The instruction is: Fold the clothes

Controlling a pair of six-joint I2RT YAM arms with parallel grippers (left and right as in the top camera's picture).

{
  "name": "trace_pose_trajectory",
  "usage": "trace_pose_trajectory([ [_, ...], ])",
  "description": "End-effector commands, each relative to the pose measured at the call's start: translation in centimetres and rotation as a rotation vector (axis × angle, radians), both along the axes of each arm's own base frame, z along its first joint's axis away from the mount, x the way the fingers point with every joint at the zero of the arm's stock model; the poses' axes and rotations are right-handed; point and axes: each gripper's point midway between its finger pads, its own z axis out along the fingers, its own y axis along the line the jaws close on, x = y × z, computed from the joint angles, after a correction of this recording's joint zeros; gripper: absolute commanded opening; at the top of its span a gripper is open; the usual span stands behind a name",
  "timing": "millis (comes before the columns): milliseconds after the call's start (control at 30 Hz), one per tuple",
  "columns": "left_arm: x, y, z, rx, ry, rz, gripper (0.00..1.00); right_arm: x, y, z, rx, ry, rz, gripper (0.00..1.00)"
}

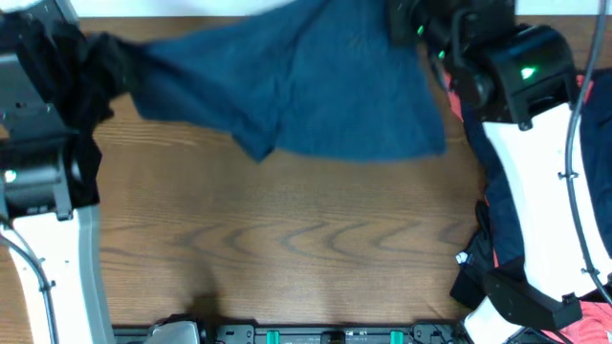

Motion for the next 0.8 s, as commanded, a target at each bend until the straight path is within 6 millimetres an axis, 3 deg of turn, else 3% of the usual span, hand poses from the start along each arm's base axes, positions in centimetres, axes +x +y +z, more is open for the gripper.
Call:
trace_pose_trajectory([
  [0,1.9,1.0,1.5,0.044,-0.076,0.030,0.06,1.3,-3.3,3.2,-0.070,-0.130,-0.074,0.01],
  [167,3.5,1.8,4.8,0.076,-0.223,0.065,0.06,2.6,-5.5,6.7,-0.068,-0.271,-0.120,0.01],
  [400,4.1,3.5,7.0,0.143,-0.315,0.151,0.06,3.7,-7.9,8.8,-0.068,-0.364,-0.174,0.01],
  [500,5.5,3.8,6.3,0.154,-0.309,0.153,0.06,4.3,-8.4,8.8,-0.072,-0.376,-0.181,0.01],
  [600,7.7,4.0,4.0,0.148,-0.266,0.149,0.06,5.3,-8.6,7.7,-0.081,-0.351,-0.185,0.01],
  [767,11.0,4.3,-0.9,0.082,-0.168,0.147,0.06,7.4,-7.6,3.9,-0.103,-0.258,-0.147,0.01],
])
